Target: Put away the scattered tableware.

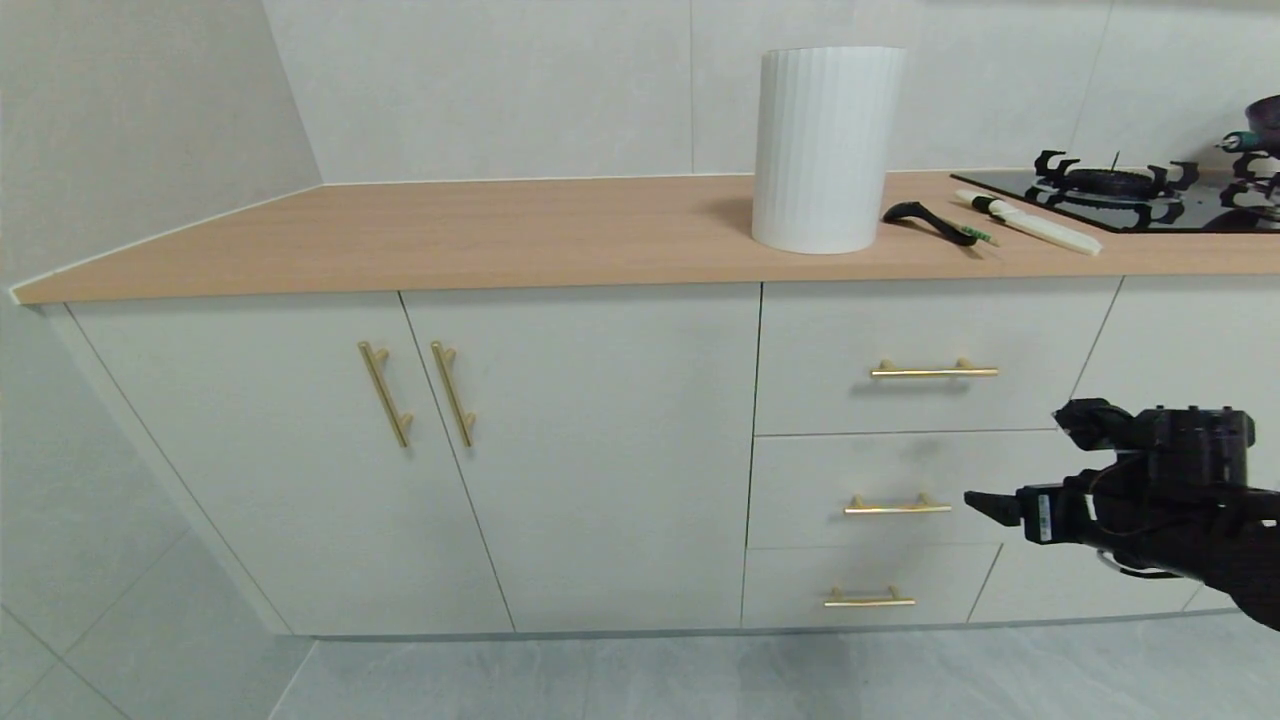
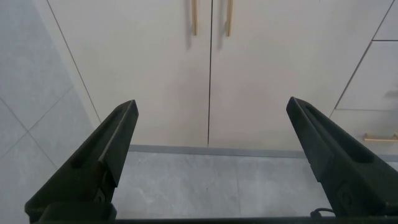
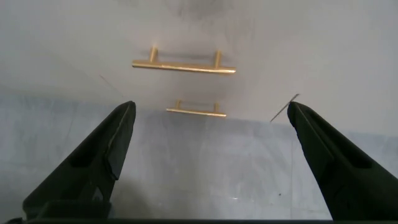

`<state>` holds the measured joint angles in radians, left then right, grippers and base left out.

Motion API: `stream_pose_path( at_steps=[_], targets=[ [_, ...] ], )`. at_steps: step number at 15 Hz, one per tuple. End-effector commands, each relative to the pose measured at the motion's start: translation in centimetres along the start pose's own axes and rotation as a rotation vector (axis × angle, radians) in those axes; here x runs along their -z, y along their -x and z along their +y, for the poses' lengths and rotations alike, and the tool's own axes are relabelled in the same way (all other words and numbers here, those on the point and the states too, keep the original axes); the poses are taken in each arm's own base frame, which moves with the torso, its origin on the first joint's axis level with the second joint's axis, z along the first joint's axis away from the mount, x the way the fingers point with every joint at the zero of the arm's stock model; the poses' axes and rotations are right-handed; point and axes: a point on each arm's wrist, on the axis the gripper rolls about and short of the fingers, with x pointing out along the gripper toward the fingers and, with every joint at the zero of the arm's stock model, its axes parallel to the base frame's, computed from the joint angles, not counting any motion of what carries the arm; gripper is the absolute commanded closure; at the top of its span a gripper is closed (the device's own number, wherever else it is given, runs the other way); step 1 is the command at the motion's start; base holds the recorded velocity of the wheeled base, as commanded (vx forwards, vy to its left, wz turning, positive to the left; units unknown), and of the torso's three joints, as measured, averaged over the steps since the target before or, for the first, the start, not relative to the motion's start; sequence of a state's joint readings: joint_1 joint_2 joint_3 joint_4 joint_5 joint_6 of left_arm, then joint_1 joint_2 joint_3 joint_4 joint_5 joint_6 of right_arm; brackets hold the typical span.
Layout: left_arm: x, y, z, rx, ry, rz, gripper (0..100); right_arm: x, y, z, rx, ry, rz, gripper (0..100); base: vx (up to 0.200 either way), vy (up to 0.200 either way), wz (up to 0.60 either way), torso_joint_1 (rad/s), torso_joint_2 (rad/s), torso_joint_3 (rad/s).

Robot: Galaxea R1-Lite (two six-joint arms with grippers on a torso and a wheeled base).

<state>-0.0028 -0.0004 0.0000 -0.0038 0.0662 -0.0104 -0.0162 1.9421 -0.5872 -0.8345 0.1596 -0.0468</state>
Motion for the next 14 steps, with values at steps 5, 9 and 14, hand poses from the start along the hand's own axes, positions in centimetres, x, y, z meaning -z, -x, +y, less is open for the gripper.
stream_pose_path(
  at_steps=[5, 9, 14],
  targets=[
    [0.0, 0.0, 0.0, -0.001, 0.000, 0.000, 0, 1.2, -7.0, 1.8, -0.044, 0.031, 0.051, 0, 0.000, 0.000, 0.00, 0.000, 0.00, 0.000],
    [0.0, 0.0, 0.0, 0.001, 0.000, 0.000, 0, 2.8, -9.9, 2.7, 0.022, 0.046, 0.006, 0, 0.000, 0.000, 0.00, 0.000, 0.00, 0.000],
    [0.0, 0.0, 0.0, 0.001, 0.000, 0.000, 0, 4.0, -13.1, 2.3, 0.114, 0.008, 0.004, 0, 0.000, 0.000, 0.00, 0.000, 0.00, 0.000]
  ],
)
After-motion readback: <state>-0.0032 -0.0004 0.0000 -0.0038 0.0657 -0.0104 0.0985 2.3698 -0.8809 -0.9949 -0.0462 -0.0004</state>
